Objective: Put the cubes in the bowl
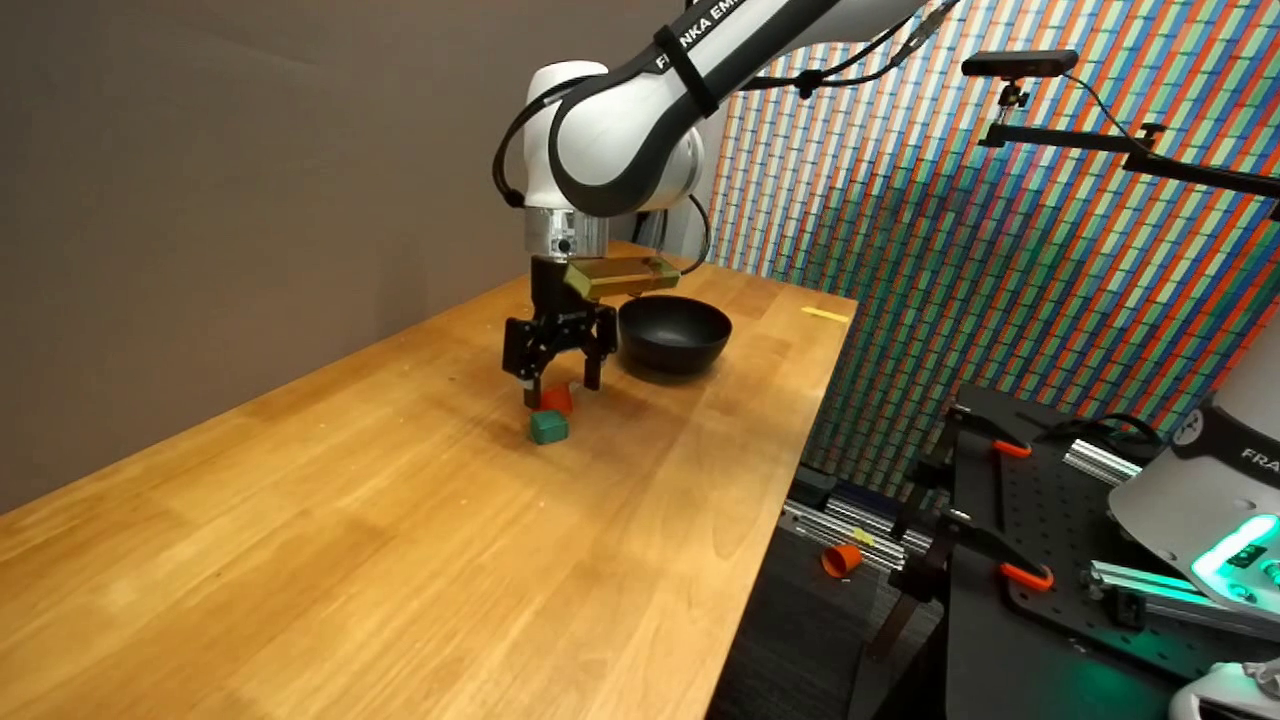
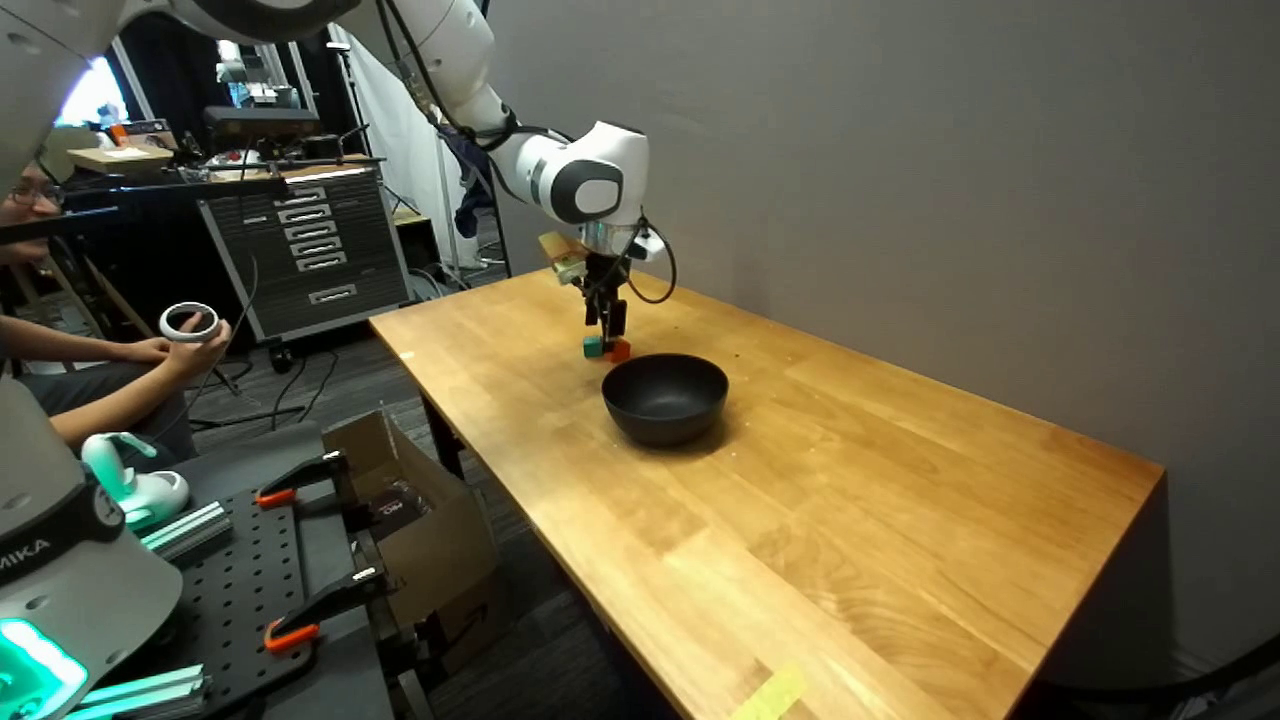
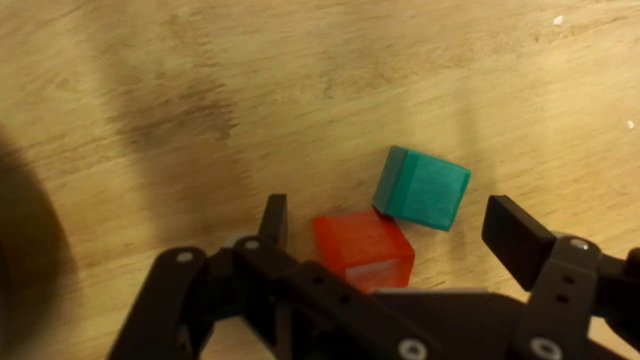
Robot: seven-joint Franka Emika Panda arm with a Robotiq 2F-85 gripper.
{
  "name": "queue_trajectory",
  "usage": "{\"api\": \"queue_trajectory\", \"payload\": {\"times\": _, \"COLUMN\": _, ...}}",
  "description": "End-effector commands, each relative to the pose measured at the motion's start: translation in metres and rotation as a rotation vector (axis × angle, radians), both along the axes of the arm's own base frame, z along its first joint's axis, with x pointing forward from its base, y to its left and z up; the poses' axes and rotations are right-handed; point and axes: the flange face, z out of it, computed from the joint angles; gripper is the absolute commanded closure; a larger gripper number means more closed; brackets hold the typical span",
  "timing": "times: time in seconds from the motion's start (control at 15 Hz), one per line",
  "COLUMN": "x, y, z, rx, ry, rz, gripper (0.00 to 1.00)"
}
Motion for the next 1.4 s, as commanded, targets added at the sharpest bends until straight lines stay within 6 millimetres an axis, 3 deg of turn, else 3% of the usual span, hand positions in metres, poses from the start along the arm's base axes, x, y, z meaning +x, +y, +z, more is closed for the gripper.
{"api": "queue_trajectory", "payload": {"times": 0.0, "x": 0.014, "y": -0.004, "z": -0.012, "rx": -0.026, "ry": -0.010, "rz": 0.058, "gripper": 0.00}}
{"api": "queue_trajectory", "payload": {"times": 0.2, "x": 0.020, "y": -0.011, "z": -0.022, "rx": -0.051, "ry": -0.014, "rz": 0.077, "gripper": 0.00}}
{"api": "queue_trajectory", "payload": {"times": 0.53, "x": 0.039, "y": -0.026, "z": -0.015, "rx": -0.074, "ry": -0.043, "rz": 0.083, "gripper": 0.00}}
{"api": "queue_trajectory", "payload": {"times": 0.67, "x": 0.043, "y": -0.030, "z": -0.015, "rx": -0.092, "ry": -0.054, "rz": 0.087, "gripper": 0.27}}
{"api": "queue_trajectory", "payload": {"times": 0.93, "x": 0.041, "y": -0.030, "z": -0.013, "rx": -0.067, "ry": -0.043, "rz": 0.045, "gripper": 0.58}}
{"api": "queue_trajectory", "payload": {"times": 1.07, "x": 0.033, "y": -0.025, "z": 0.000, "rx": -0.054, "ry": -0.010, "rz": 0.013, "gripper": 0.73}}
{"api": "queue_trajectory", "payload": {"times": 1.2, "x": 0.026, "y": -0.020, "z": 0.026, "rx": -0.062, "ry": 0.015, "rz": 0.001, "gripper": 0.78}}
{"api": "queue_trajectory", "payload": {"times": 1.33, "x": 0.020, "y": -0.018, "z": 0.065, "rx": -0.093, "ry": -0.013, "rz": -0.043, "gripper": 0.78}}
